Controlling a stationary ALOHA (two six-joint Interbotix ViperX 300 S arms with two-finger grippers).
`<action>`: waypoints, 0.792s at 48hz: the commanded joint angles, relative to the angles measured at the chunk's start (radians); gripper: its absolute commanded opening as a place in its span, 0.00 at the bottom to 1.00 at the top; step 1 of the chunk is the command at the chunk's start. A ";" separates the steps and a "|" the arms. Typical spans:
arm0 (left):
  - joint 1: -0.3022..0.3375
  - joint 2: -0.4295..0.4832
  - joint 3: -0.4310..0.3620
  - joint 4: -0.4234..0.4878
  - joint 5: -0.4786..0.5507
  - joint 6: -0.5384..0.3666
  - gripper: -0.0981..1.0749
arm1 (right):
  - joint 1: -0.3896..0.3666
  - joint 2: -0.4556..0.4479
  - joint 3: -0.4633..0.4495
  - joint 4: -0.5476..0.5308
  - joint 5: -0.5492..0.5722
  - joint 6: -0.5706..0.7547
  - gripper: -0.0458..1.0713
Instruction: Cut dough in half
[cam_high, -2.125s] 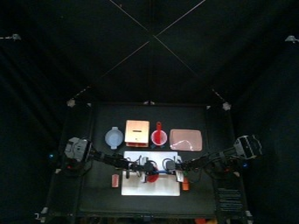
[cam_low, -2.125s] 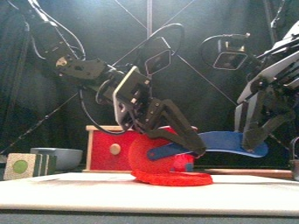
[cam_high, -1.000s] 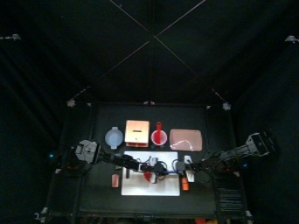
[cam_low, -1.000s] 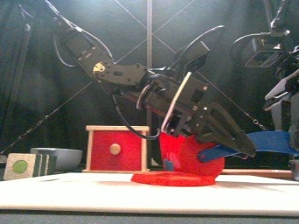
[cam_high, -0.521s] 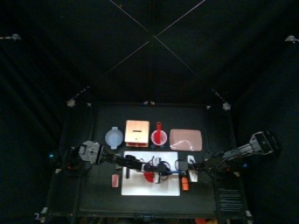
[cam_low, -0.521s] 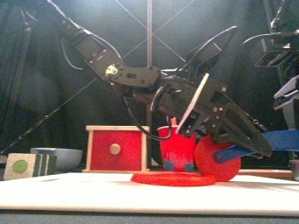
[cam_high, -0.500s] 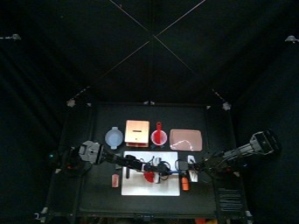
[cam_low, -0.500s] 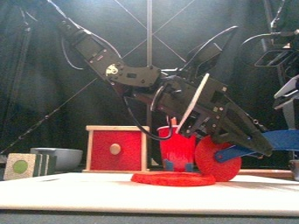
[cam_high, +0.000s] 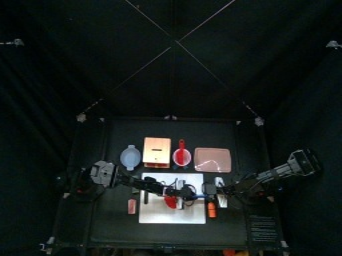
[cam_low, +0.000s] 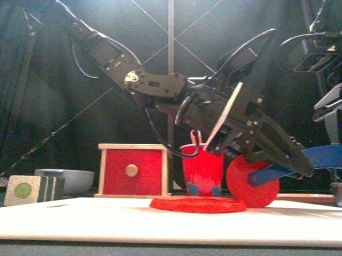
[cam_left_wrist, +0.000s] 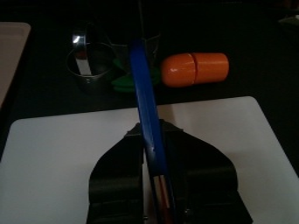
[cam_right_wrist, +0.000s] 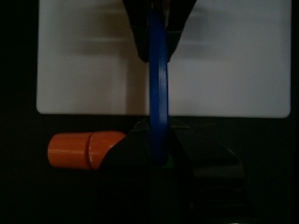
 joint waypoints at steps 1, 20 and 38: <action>-0.017 -0.012 0.051 0.006 0.032 0.002 0.42 | -0.005 0.005 -0.020 -0.017 -0.005 -0.008 0.33; -0.008 -0.078 0.060 0.032 0.044 0.006 0.42 | -0.005 -0.011 -0.035 -0.031 0.017 -0.011 0.33; 0.015 -0.175 0.051 0.100 0.107 0.005 0.44 | -0.011 -0.140 -0.080 -0.097 0.144 -0.012 0.33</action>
